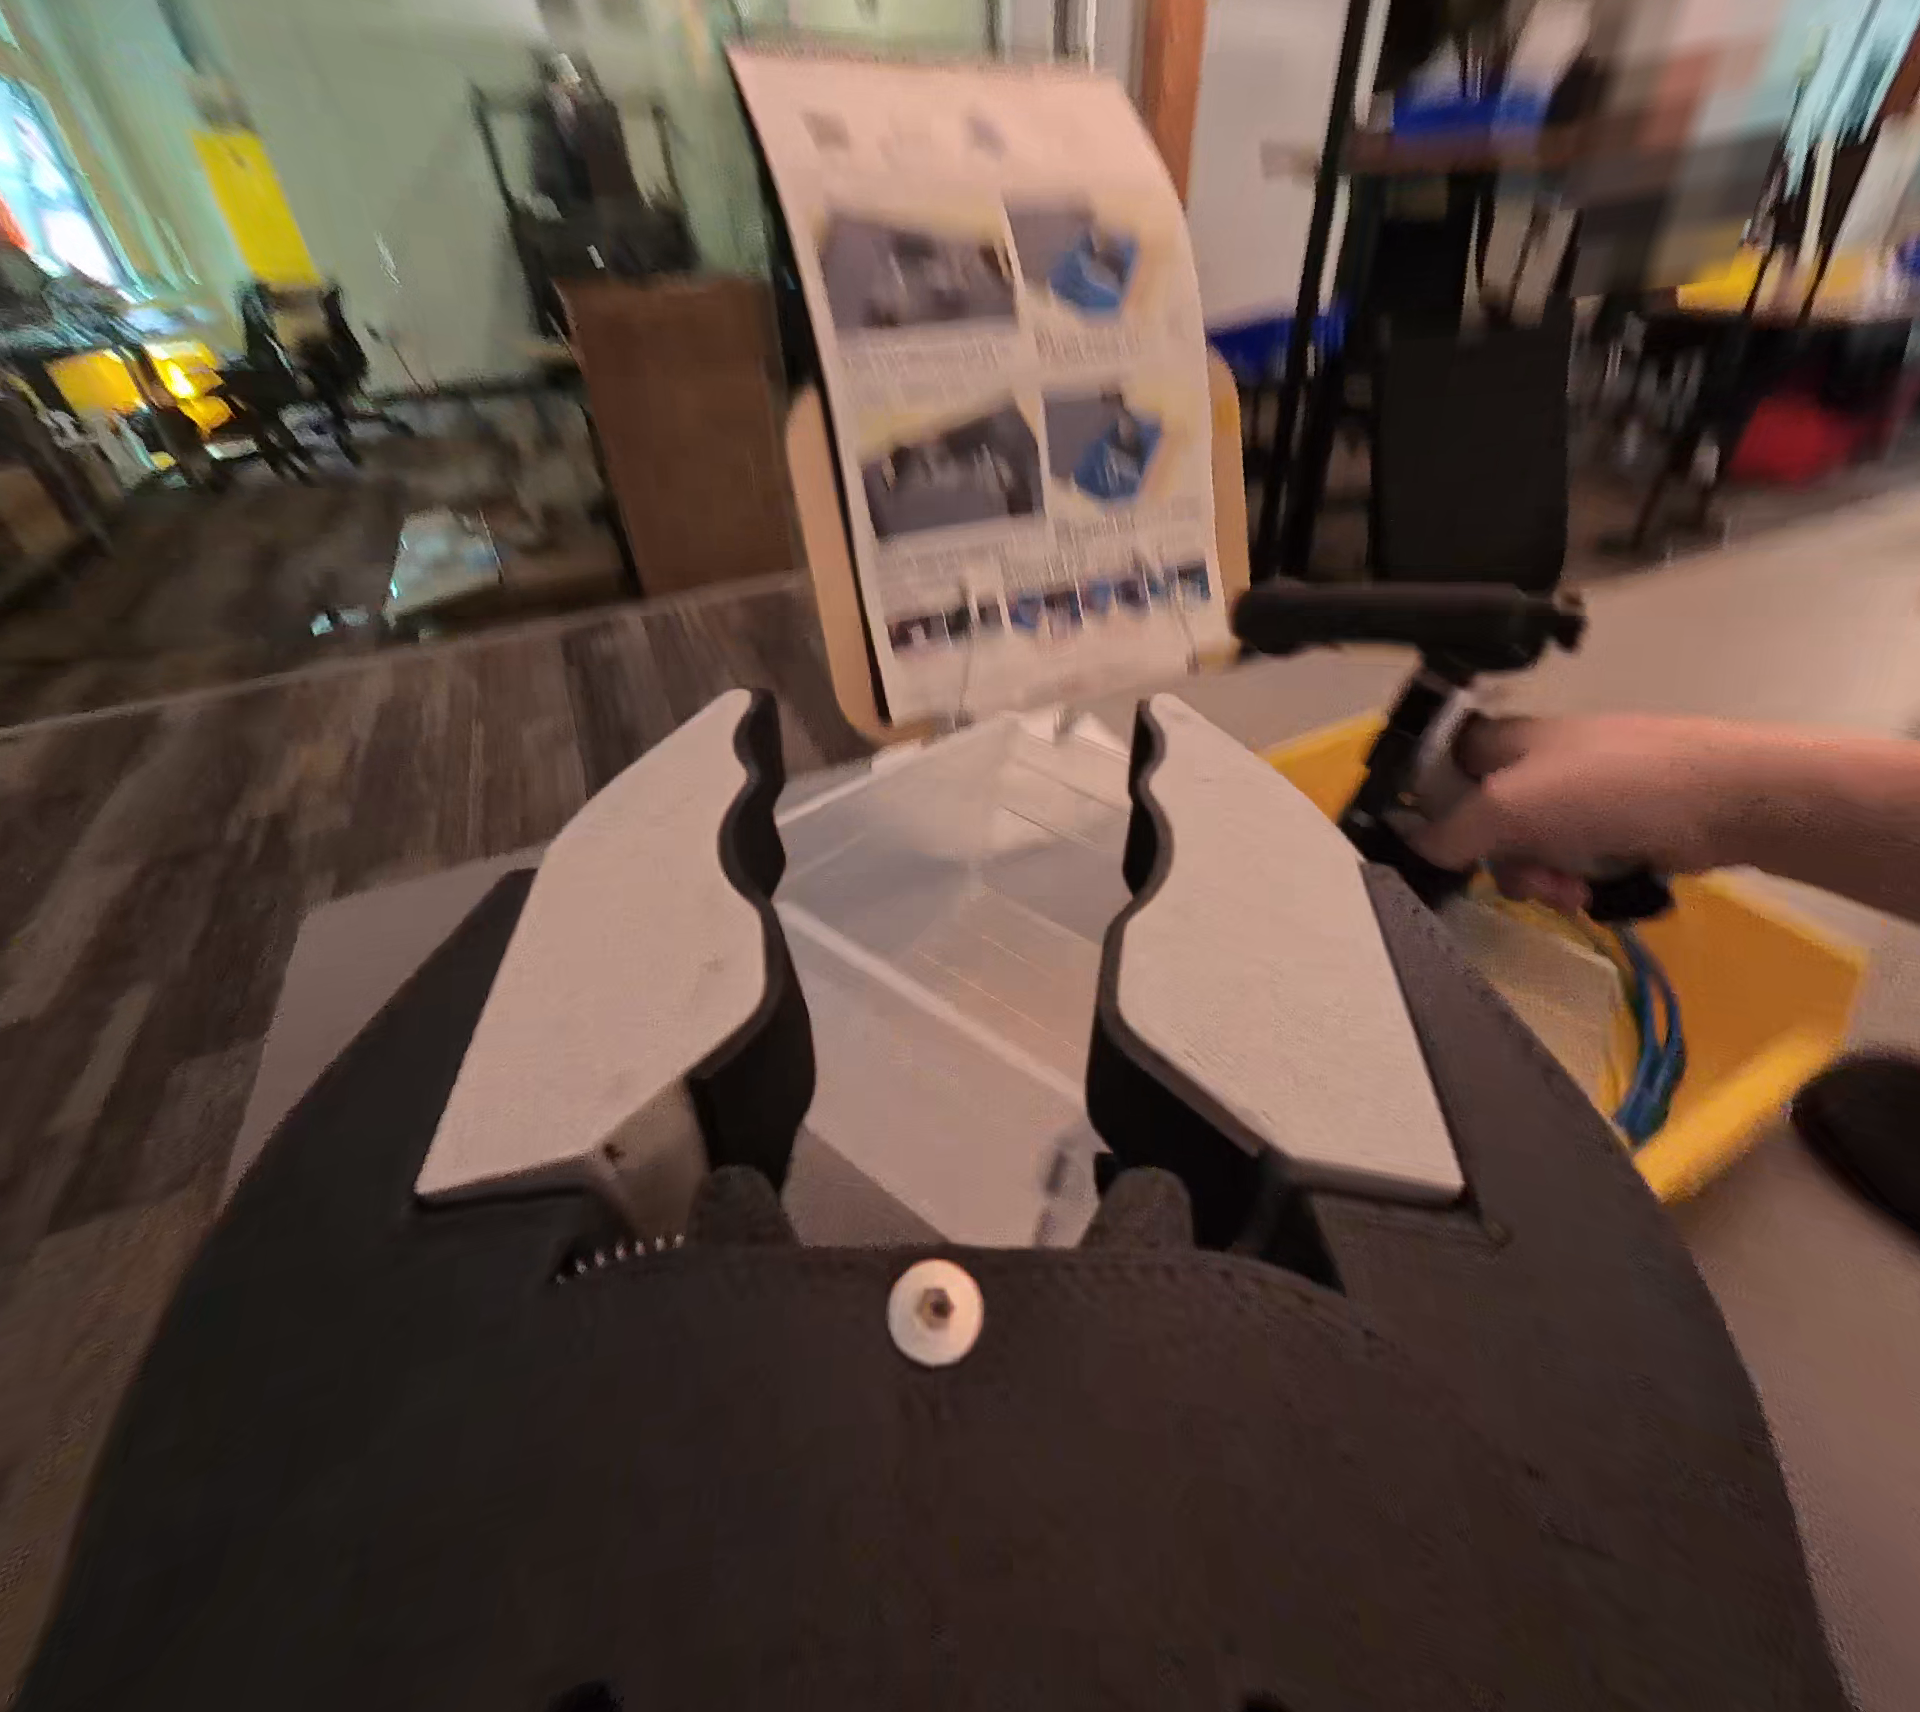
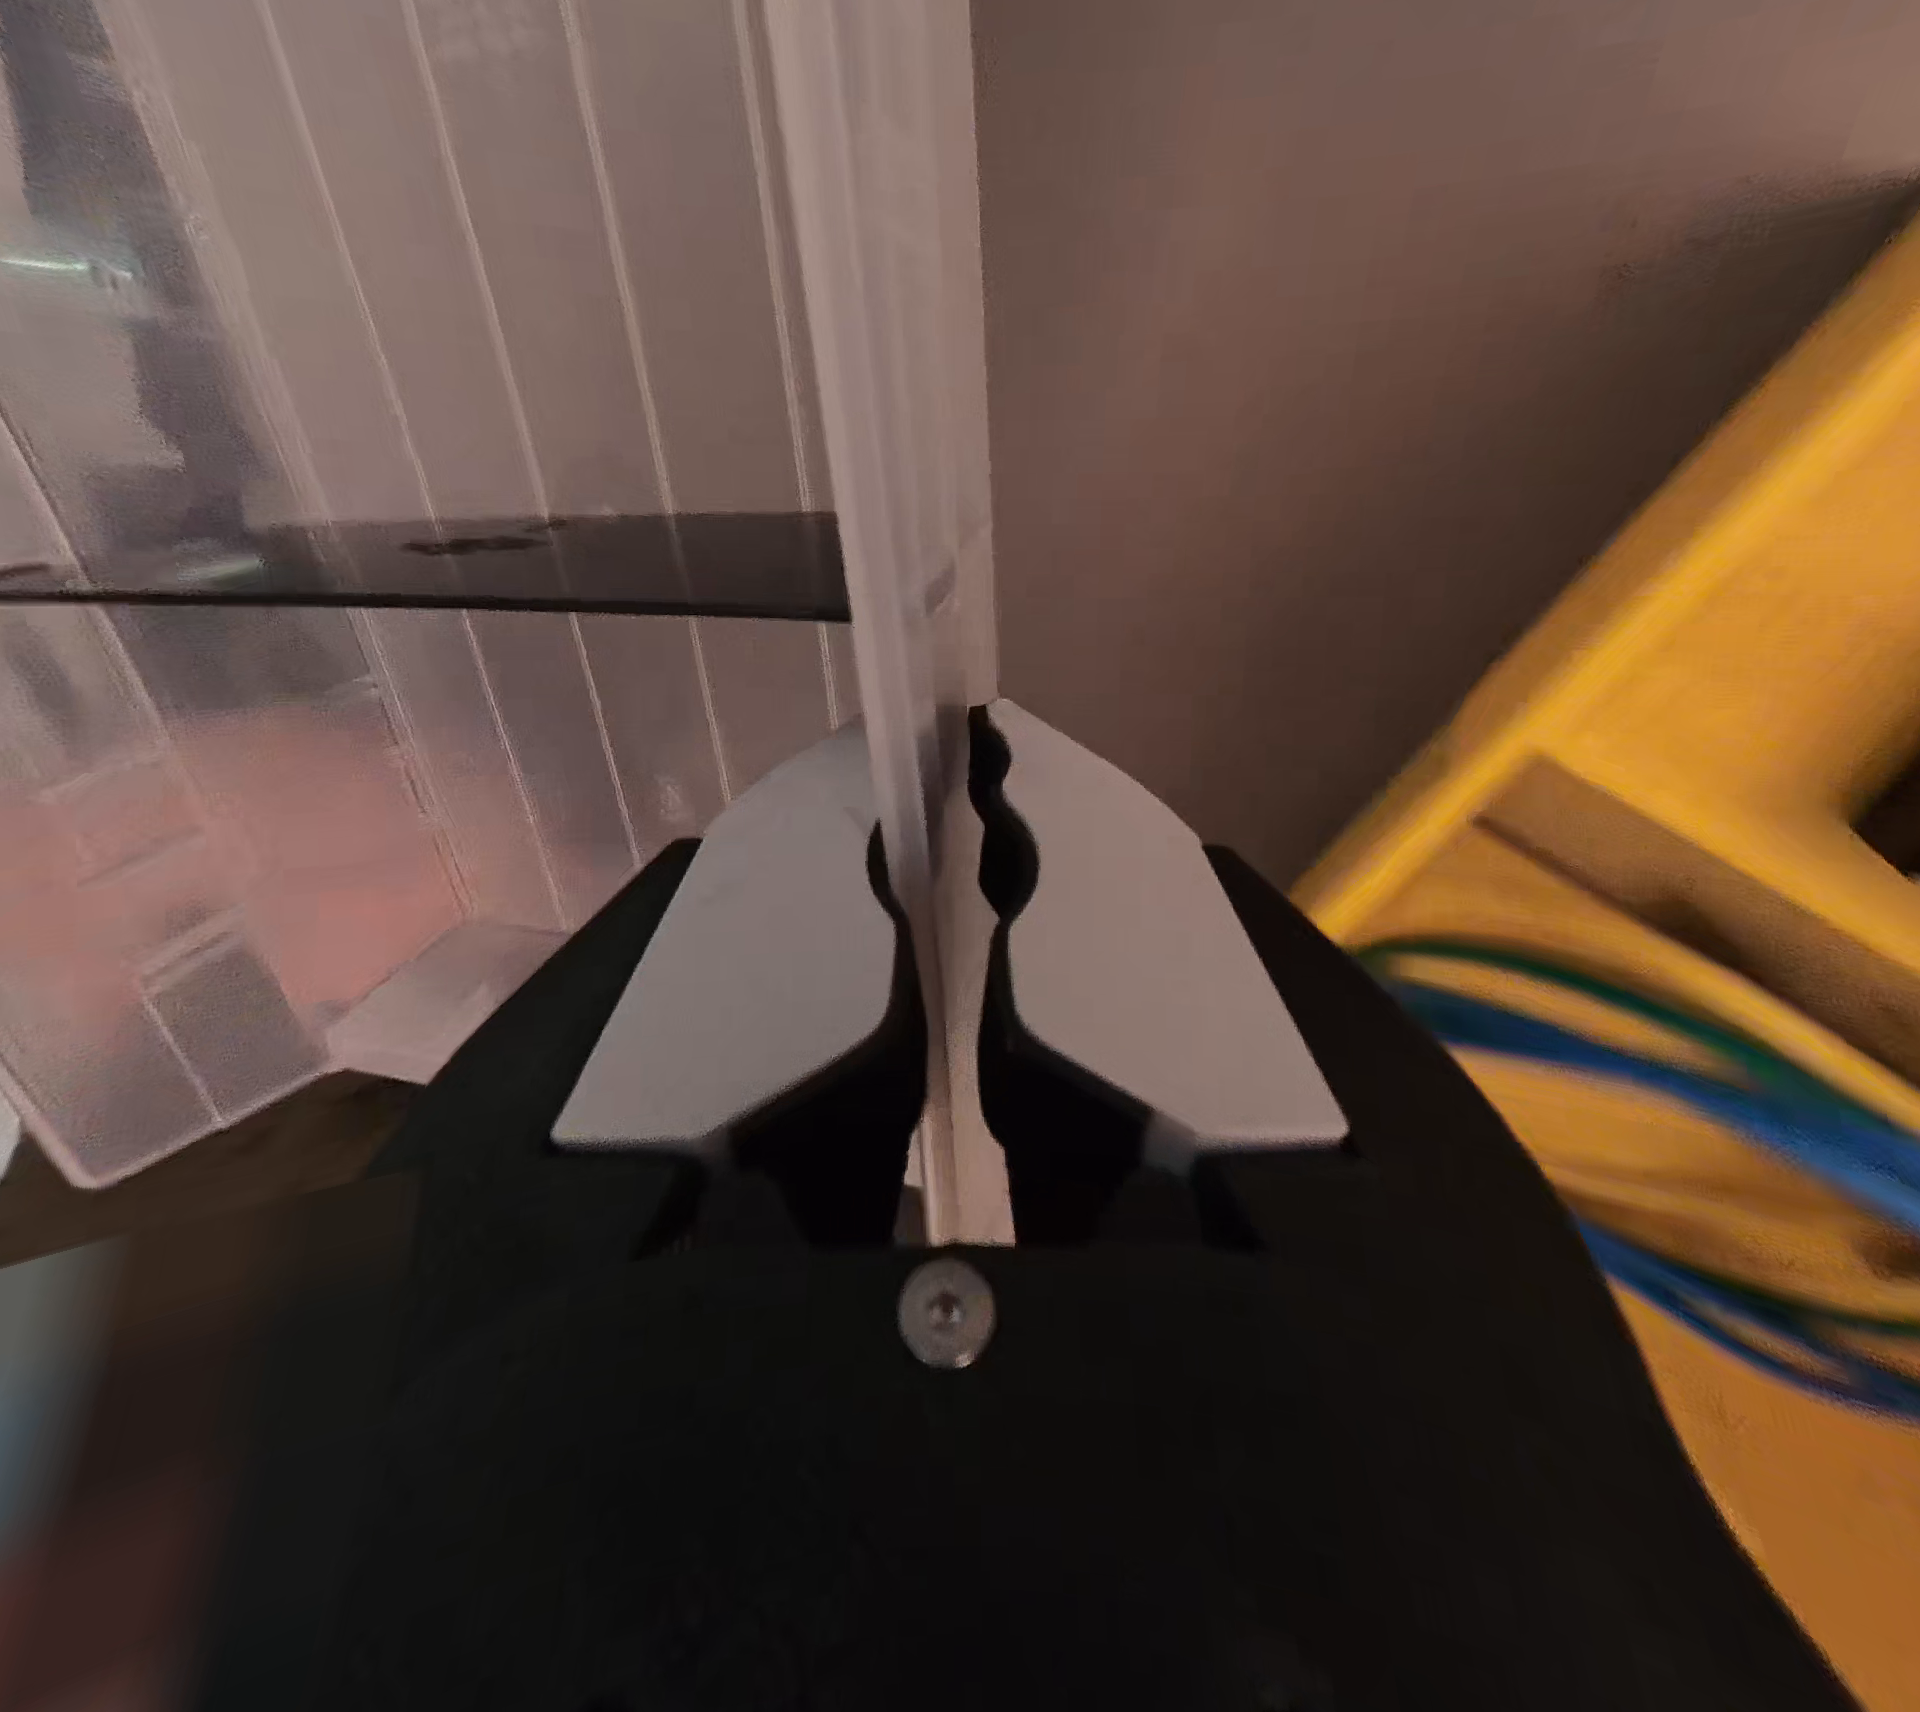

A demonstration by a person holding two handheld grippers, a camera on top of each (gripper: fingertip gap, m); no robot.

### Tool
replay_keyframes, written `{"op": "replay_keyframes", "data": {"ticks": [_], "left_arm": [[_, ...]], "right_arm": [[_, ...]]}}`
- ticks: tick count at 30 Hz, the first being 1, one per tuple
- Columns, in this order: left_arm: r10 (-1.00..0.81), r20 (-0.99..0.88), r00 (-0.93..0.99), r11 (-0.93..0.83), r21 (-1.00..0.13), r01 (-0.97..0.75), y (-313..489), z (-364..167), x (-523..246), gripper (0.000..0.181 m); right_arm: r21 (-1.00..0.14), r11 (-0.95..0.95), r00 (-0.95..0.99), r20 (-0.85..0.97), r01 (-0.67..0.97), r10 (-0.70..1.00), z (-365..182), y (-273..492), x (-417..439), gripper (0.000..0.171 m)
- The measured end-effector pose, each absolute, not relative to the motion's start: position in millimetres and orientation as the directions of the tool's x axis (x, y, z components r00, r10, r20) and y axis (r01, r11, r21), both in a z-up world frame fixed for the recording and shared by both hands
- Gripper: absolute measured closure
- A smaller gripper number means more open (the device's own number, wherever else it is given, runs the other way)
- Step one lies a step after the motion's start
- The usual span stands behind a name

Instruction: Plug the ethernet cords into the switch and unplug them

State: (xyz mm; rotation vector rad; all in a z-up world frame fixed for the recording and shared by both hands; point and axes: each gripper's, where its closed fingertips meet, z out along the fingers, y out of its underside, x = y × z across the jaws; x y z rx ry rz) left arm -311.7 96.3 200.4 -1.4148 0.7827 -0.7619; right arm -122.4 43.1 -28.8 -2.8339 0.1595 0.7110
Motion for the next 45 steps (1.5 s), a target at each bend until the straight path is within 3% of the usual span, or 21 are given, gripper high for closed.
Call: {"op": "replay_keyframes", "data": {"ticks": [3, 6, 9, 12, 15, 18, 22, 26, 31, 36, 40, 44, 45], "left_arm": [[-0.783, 0.058, 0.62, 0.056, -0.985, 0.163, 111, 223, -346, 0.113], [-0.785, 0.098, 0.612, 0.009, -0.985, 0.17, 122, 216, -337, 0.106], [-0.918, 0.206, 0.338, -0.186, -0.978, 0.09, 102, 186, -267, 0.098], [-0.928, 0.37, 0.048, -0.373, -0.924, -0.089, 60, 136, -179, 0.088], [-0.901, 0.434, -0.027, -0.426, -0.893, -0.148, 14, 75, -99, 0.098], [-0.914, 0.402, -0.055, -0.352, -0.853, -0.385, -37, 5, -54, 0.089], [-0.941, 0.334, -0.055, -0.255, -0.805, -0.536, -69, -43, -39, 0.076], [-0.97, 0.243, -0.025, -0.172, -0.752, -0.637, -70, -60, -30, 0.082], [-0.997, -0.074, 0.013, 0.034, -0.603, -0.797, -47, -76, -35, 0.093], [-0.971, -0.196, 0.133, 0.026, -0.648, -0.761, -27, -51, -49, 0.077], [-0.979, 0.048, 0.2, -0.193, -0.555, -0.809, -28, -82, -64, 0.067], [-0.933, 0.318, 0.166, -0.255, -0.263, -0.93, -58, -125, -91, 0.06], [-0.894, 0.415, 0.17, -0.286, -0.235, -0.929, -69, -124, -90, 0.072]], "right_arm": [[-0.225, -0.957, 0.885, -0.462, -0.184, -0.061, 20, -6, -91, 0.166], [-0.246, -0.925, 0.877, -0.455, -0.288, -0.152, 51, -78, -42, 0.166], [-0.268, -0.843, 0.837, -0.442, -0.467, -0.323, 61, -154, 18, 0.166], [-0.267, -0.769, 0.798, -0.379, -0.58, -0.47, 57, -233, 68, 0.166], [-0.239, -0.687, 0.722, -0.336, -0.687, -0.605, 44, -300, 99, 0.166], [-0.227, -0.628, 0.667, -0.303, -0.744, -0.681, 32, -346, 115, 0.166], [-0.224, -0.579, 0.621, -0.299, -0.784, -0.725, 20, -386, 126, 0.166], [-0.217, -0.566, 0.606, -0.303, -0.795, -0.735, 8, -413, 128, 0.166], [-0.202, -0.59, 0.624, -0.264, -0.781, -0.735, 3, -433, 129, 0.164], [-0.21, -0.619, 0.654, -0.26, -0.757, -0.711, 3, -437, 132, 0.163], [-0.212, -0.631, 0.665, -0.247, -0.746, -0.704, -2, -435, 139, 0.163], [-0.21, -0.645, 0.678, -0.234, -0.735, -0.697, -3, -430, 145, 0.163], [-0.211, -0.646, 0.68, -0.237, -0.733, -0.694, -2, -429, 147, 0.163]]}}
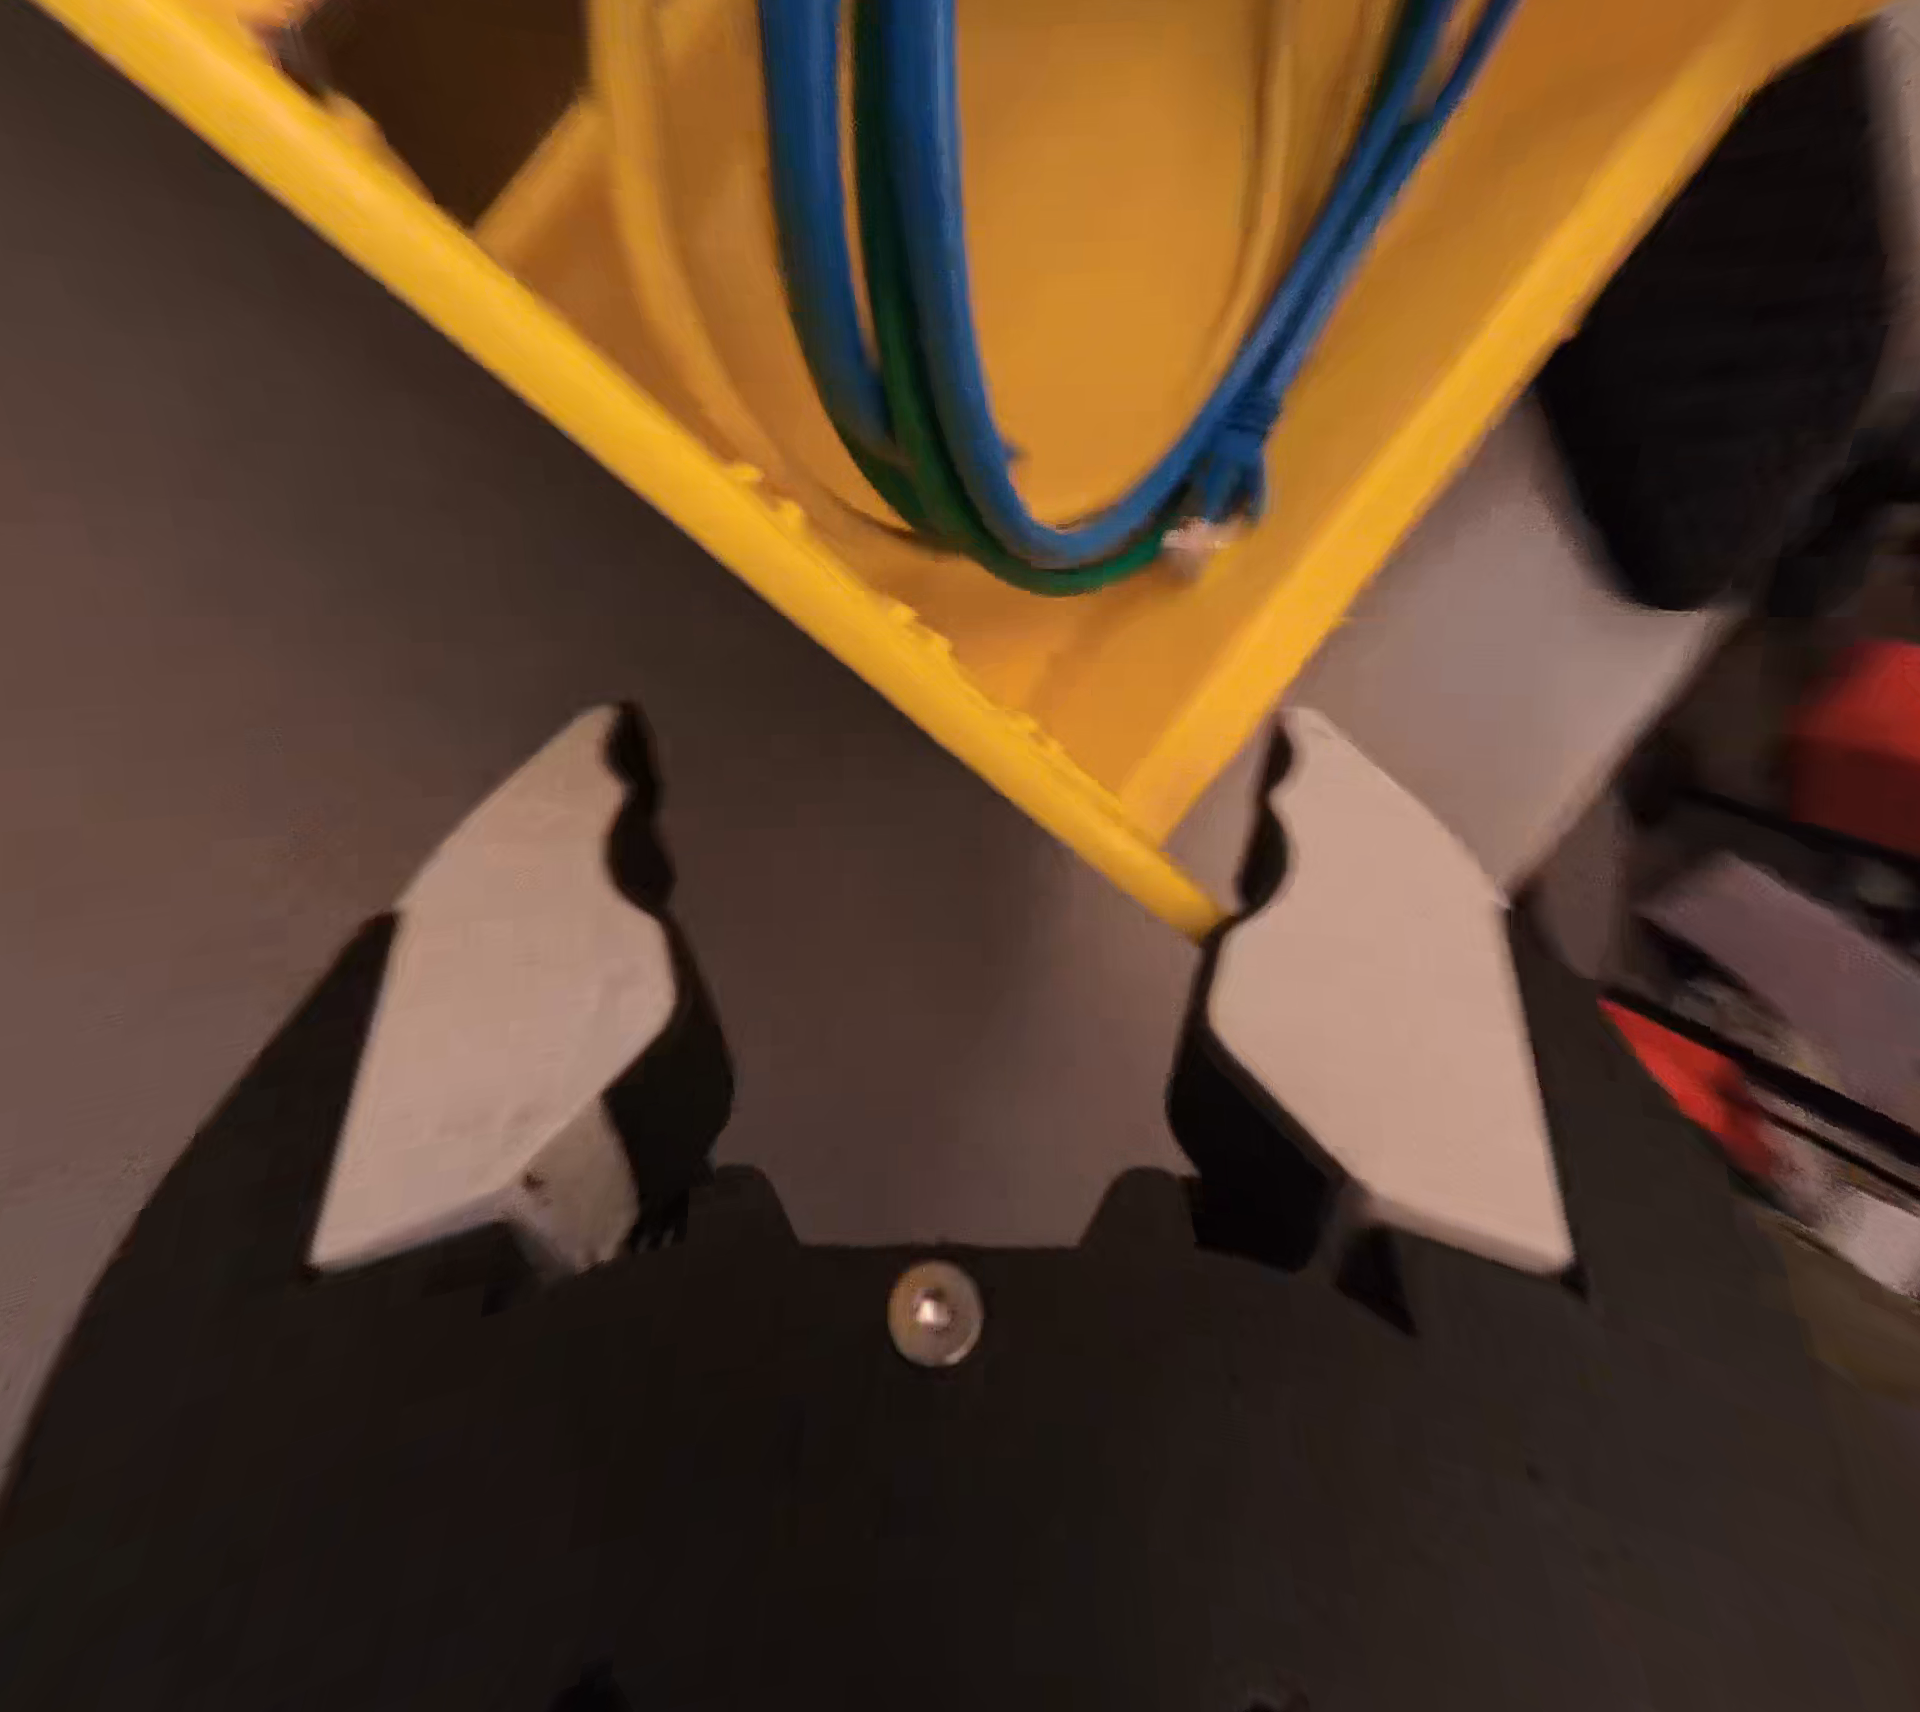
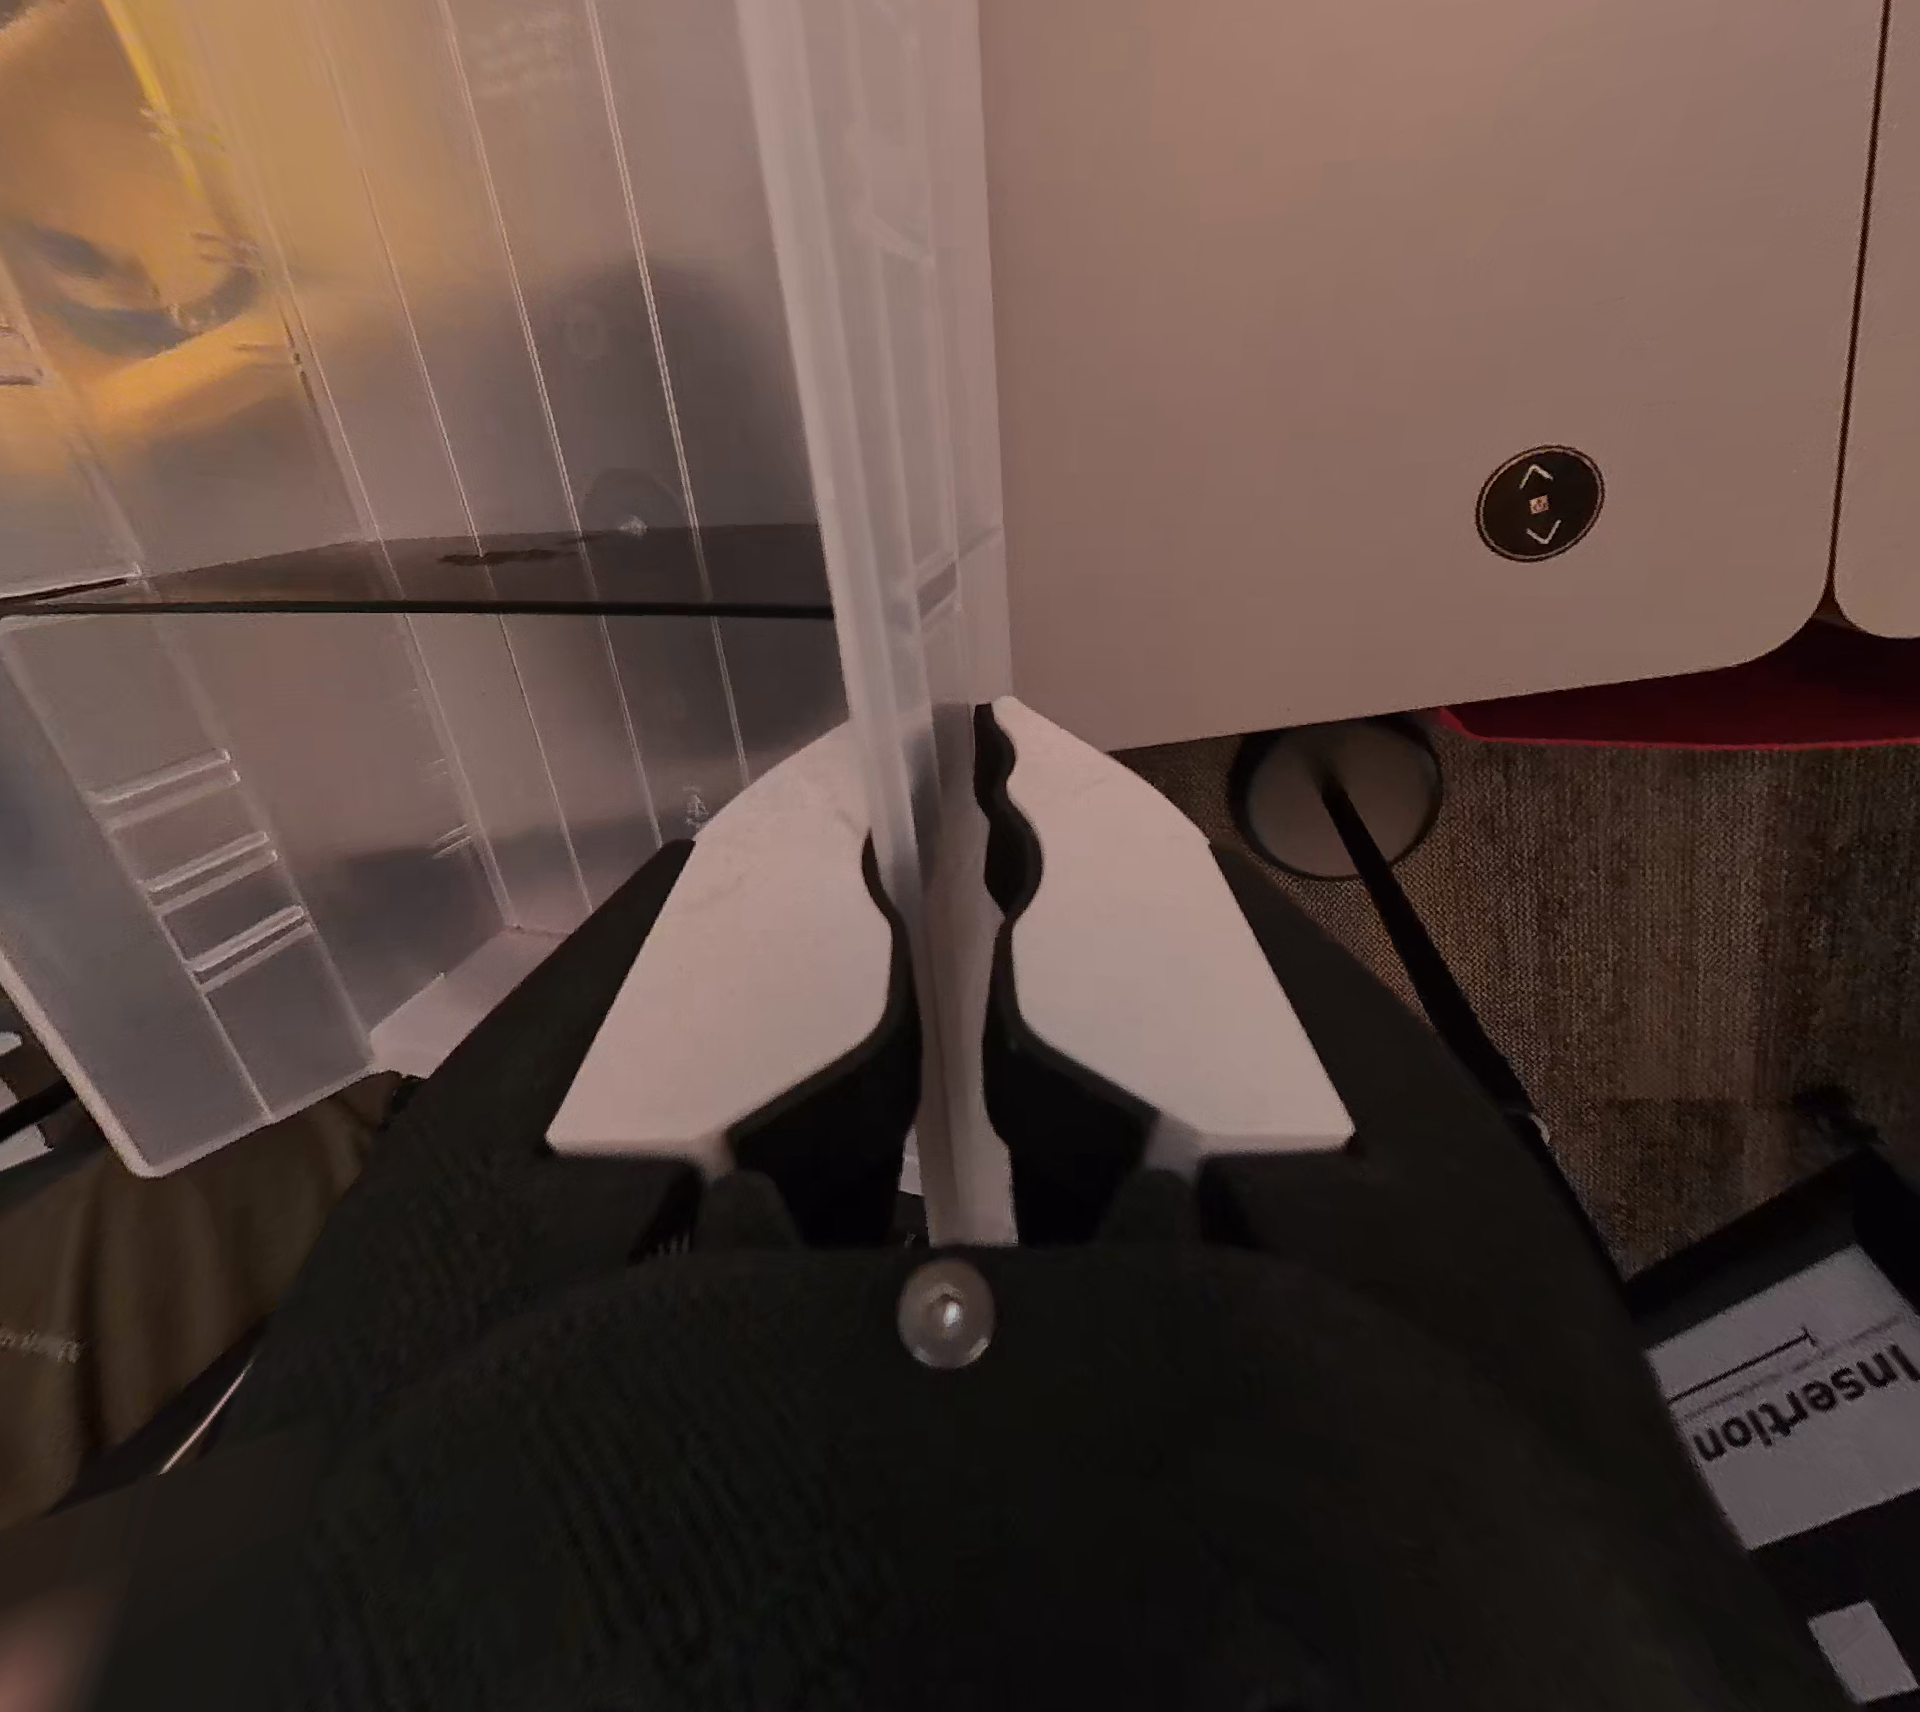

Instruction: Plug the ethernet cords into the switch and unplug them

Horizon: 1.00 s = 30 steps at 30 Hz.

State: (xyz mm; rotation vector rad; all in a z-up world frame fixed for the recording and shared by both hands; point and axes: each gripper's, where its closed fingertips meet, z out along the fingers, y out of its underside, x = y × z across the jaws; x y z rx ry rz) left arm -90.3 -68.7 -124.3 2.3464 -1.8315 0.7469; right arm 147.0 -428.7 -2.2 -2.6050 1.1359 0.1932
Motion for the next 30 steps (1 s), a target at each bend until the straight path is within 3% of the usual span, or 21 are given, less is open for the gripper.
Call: {"op": "replay_keyframes", "data": {"ticks": [2, 4, 6, 11, 20, 30], "left_arm": [[-0.85, 0.506, 0.146, -0.292, -0.222, -0.93, -79, -117, -91, 0.115], [-0.89, 0.435, 0.137, -0.255, -0.227, -0.94, -66, -115, -98, 0.126], [-0.919, 0.368, 0.14, -0.234, -0.224, -0.946, -47, -113, -108, 0.148], [-0.942, 0.209, 0.264, -0.31, -0.232, -0.922, 24, -112, -145, 0.17], [-0.84, 0.219, 0.496, -0.542, -0.327, -0.774, 99, -111, -239, 0.174], [-0.692, 0.241, 0.68, -0.712, -0.384, -0.588, 130, -109, -341, 0.174]], "right_arm": [[-0.216, -0.647, 0.682, -0.245, -0.731, -0.689, -1, -425, 151, 0.163], [-0.219, -0.645, 0.681, -0.257, -0.732, -0.686, 0, -423, 155, 0.162], [-0.221, -0.639, 0.676, -0.268, -0.737, -0.687, -1, -421, 161, 0.162], [-0.232, -0.606, 0.649, -0.316, -0.76, -0.692, -10, -415, 180, 0.162], [-0.24, -0.561, 0.606, -0.421, -0.792, -0.675, -51, -370, 213, 0.162], [-0.242, -0.627, 0.653, -0.475, -0.741, -0.59, -89, -259, 207, 0.161]]}}
